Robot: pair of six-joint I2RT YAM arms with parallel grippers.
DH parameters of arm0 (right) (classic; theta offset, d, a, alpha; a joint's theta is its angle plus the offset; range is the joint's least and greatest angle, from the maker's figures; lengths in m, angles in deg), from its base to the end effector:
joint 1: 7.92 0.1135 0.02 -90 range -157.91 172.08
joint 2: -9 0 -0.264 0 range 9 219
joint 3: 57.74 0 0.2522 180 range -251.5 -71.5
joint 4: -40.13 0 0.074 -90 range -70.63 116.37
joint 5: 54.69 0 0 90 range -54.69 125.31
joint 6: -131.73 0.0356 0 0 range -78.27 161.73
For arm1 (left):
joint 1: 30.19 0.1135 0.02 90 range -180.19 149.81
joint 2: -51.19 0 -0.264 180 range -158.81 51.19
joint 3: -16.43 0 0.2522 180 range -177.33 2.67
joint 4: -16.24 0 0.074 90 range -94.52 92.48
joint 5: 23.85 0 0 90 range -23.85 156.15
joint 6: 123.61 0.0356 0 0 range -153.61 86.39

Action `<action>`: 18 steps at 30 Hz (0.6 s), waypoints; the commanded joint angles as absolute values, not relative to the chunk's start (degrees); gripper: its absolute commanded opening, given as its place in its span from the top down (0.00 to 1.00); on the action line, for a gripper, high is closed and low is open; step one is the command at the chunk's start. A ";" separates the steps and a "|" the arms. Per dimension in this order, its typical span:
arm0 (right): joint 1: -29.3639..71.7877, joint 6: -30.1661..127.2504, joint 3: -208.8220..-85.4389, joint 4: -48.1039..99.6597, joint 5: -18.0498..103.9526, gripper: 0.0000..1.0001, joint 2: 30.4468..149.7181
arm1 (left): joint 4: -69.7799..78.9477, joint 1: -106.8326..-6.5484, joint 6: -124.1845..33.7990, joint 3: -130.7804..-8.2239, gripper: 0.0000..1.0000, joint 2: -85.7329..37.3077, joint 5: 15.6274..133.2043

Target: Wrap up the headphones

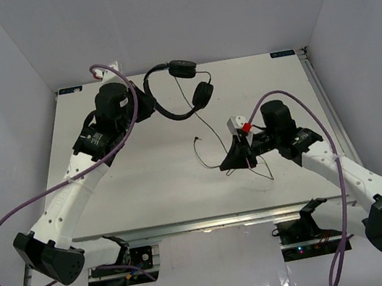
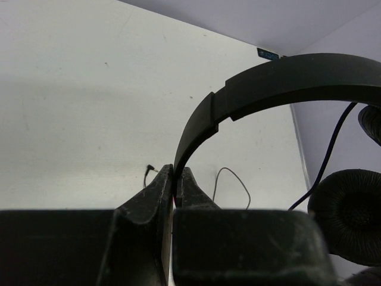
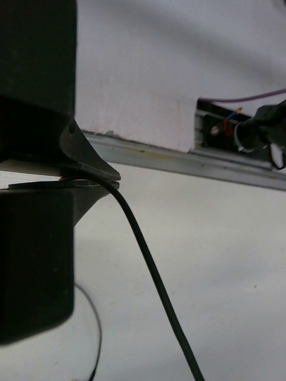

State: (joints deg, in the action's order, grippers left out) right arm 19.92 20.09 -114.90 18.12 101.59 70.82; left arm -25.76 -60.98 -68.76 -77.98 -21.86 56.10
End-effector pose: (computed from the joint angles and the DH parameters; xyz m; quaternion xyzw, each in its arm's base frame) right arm 0.1843 0.1342 0.2861 -0.5589 0.5272 0.4884 0.4138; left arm 0.2437 -0.1380 0.4194 -0.0810 0.8167 -0.2480 0.5147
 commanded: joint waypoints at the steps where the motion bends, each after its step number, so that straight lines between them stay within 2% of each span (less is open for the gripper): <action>1: 22.93 6.12 -123.24 0.23 88.18 0.92 69.91 | -24.55 -59.16 -67.79 -75.94 1.00 -20.51 55.85; 3: 24.50 4.14 -125.18 -2.35 85.40 0.92 70.00 | -24.51 -59.02 -67.26 -75.57 1.00 -21.72 55.43; 12: 38.22 -5.13 -134.00 -10.63 52.46 0.92 75.46 | -24.52 -59.02 -64.01 -71.77 1.00 -28.04 55.70; 18: 39.28 -8.81 -138.07 -9.05 37.68 0.92 76.99 | -26.04 -59.02 -61.83 -68.35 1.00 -31.86 56.62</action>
